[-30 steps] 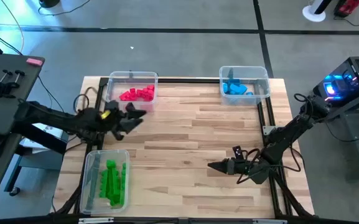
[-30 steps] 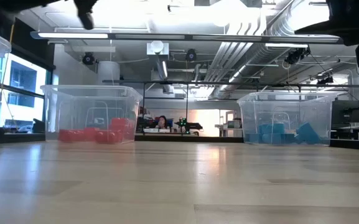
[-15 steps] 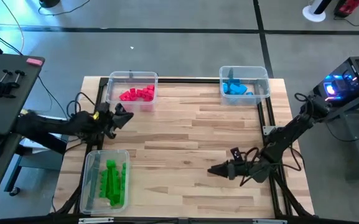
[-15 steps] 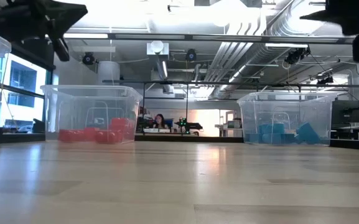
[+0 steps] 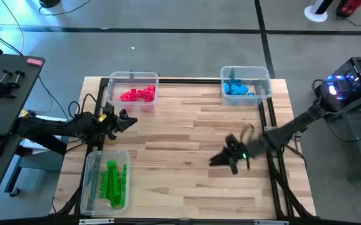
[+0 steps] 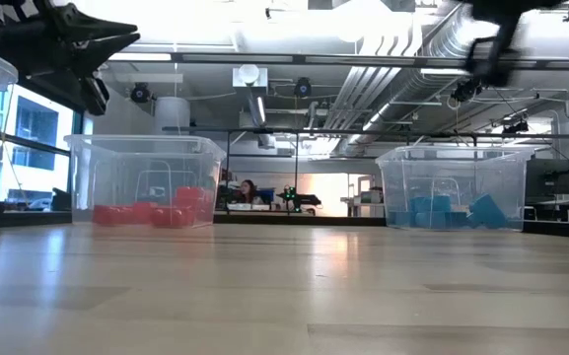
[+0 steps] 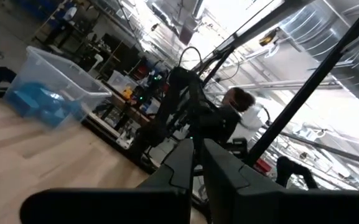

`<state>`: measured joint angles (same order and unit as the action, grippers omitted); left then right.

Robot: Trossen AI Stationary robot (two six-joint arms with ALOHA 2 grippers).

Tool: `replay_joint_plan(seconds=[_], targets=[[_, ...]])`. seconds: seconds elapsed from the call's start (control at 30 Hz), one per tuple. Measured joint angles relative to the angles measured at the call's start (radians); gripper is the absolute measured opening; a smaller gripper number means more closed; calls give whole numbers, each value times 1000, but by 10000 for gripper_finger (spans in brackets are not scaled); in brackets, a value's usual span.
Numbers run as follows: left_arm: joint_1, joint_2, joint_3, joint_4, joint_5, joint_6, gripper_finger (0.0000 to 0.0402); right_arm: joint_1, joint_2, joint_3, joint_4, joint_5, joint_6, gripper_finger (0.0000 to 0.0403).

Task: Sort blocks
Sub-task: Return to home position

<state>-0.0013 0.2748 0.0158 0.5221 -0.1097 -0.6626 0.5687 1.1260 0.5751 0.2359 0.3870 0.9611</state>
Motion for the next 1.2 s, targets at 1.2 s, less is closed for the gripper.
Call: replay_joint_plan(seconds=[1.2], targets=[[0, 1, 0, -10, -2, -15, 19, -511, -780, -445, 259, -415, -495, 0]])
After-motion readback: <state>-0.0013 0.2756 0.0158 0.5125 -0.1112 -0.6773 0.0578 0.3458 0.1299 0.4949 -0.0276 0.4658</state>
